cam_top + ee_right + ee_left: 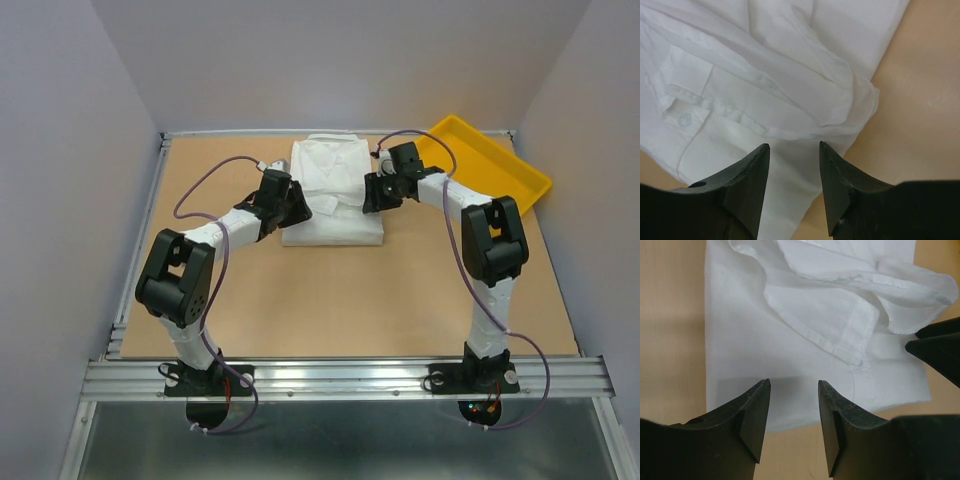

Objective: Fold and stack the long sleeve shirts
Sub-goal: Fold the shirt

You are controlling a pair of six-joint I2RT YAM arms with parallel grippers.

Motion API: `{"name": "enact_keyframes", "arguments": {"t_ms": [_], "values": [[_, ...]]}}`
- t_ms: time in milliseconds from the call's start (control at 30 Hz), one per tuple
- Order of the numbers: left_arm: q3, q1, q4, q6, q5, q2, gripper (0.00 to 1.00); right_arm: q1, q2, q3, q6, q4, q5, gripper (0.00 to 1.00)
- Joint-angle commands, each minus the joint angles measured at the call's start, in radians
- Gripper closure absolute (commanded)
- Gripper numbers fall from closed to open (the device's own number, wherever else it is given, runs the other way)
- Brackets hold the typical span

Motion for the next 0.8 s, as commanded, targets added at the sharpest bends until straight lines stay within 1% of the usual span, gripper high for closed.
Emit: {"name": "enact_keyframes", "arguments": {"t_ms": [0,167,200,300,333,433,467,533,633,667,767], "values": [[-0.012,0.004,0.05,-0.017,-0.024,0.005,0.46,0.008,0.074,0.12,-0.048,0.05,-0.026,0.51],[-0.013,0.004,0.042,-0.01,-0.024,0.016,0.46,0.008,0.164,0.27,-0.033,0.053,-0.014,0.51],[-0.013,0.004,0.04,-0.008,-0.027,0.019,0.46,0.006,0.193,0.334,-0.028,0.053,0.003,0.51],[-0.012,0.004,0.034,-0.004,-0.021,0.013,0.46,0.006,0.235,0.431,-0.008,0.055,0.037,0.5],[-0.013,0.004,0.03,-0.004,-0.021,0.008,0.46,0.006,0.261,0.487,-0.003,0.056,0.069,0.5],[-0.019,0.004,0.022,-0.004,-0.028,-0.013,0.46,0.006,0.295,0.581,0.023,0.056,0.133,0.48],[-0.021,0.004,0.021,-0.004,-0.03,-0.019,0.46,0.006,0.292,0.588,0.033,0.056,0.141,0.47],[-0.027,0.004,0.01,-0.004,-0.033,-0.044,0.44,0.006,0.264,0.551,0.038,0.058,0.144,0.45],[-0.038,0.004,-0.001,-0.014,-0.07,-0.084,0.41,0.006,0.163,0.455,0.058,0.058,0.169,0.43],[-0.05,0.004,-0.002,-0.019,-0.076,-0.093,0.39,0.006,0.099,0.366,0.079,0.06,0.177,0.43],[-0.069,0.006,-0.018,-0.031,-0.108,-0.116,0.36,0.008,0.008,0.229,0.139,0.061,0.191,0.43]]}}
